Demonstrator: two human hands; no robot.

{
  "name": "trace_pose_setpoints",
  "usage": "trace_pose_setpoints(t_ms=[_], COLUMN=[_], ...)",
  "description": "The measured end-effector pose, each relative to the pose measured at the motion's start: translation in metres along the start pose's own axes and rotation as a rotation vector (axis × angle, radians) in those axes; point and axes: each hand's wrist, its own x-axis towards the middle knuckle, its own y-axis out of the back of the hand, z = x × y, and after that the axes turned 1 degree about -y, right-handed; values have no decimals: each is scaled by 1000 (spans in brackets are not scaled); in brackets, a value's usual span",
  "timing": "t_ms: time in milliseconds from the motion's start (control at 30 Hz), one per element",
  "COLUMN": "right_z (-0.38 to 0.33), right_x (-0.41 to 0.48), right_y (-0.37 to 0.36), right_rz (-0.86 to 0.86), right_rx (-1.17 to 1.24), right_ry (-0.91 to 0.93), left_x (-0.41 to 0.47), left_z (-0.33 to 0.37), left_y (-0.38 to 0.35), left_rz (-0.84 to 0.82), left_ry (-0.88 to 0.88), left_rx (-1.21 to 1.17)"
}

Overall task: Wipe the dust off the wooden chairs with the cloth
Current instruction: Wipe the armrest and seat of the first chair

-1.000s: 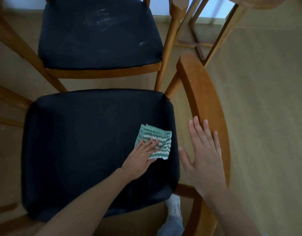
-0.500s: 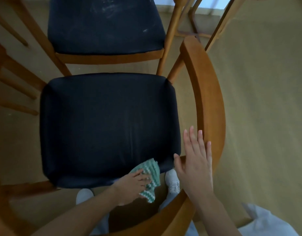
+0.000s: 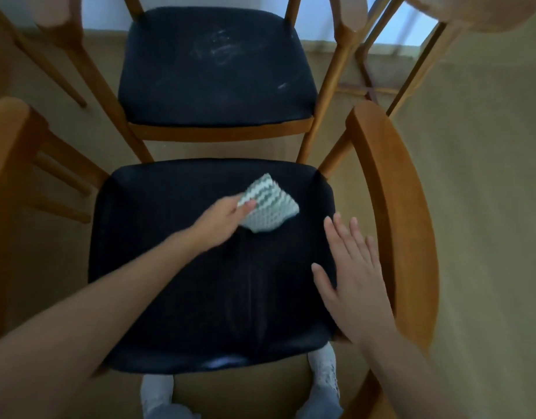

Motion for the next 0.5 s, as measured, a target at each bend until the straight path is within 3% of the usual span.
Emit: trace_pose_setpoints(t_ms=[167,233,333,500], right_z=[-3,0,10,24], right_x=[71,83,87,82], right_y=[-8,-16,-29,-39], right_rz=[-97,-118,-207,-272], right_rx=[24,23,-15,-20], right_ry=[47,55,53,-8], left_x=[102,128,141,118], left_z=[3,-17,-56,-82], left_y=[52,56,33,15], left_rz=[413,373,170,210], left_ry=[-115,-85,11,-130], left_rx=[353,535,812,886])
